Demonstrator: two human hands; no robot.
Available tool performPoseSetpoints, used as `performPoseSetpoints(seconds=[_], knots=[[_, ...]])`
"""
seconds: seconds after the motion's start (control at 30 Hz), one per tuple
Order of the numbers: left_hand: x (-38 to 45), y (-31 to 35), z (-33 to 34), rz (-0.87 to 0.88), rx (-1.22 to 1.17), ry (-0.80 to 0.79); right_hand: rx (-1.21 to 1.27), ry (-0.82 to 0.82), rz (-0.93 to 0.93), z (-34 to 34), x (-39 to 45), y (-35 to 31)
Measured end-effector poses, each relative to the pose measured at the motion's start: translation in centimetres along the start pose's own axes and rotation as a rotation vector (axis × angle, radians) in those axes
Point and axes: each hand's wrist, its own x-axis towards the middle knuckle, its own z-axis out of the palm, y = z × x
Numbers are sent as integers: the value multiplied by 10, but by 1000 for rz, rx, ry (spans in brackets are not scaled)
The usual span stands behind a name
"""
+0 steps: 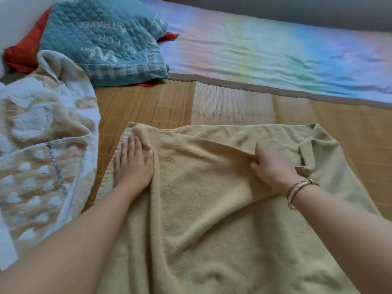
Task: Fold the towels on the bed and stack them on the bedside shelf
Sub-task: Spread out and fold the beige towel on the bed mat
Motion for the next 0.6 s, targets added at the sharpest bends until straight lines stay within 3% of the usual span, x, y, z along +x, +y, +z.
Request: performPoseSetpoints(seconds=[0.1,0.23,0.4,0.6], knots=[[-1,3,2,-60,34,20,44,167,9,-16,26,-6],[2,8,8,-147,43,106,-98,282,70,-21,65,-22],[17,4,10,-207,57,181,-138,282,120,-2,86,-31],[23,-3,13,-151,4,287,-59,284,84,4,107,-23]])
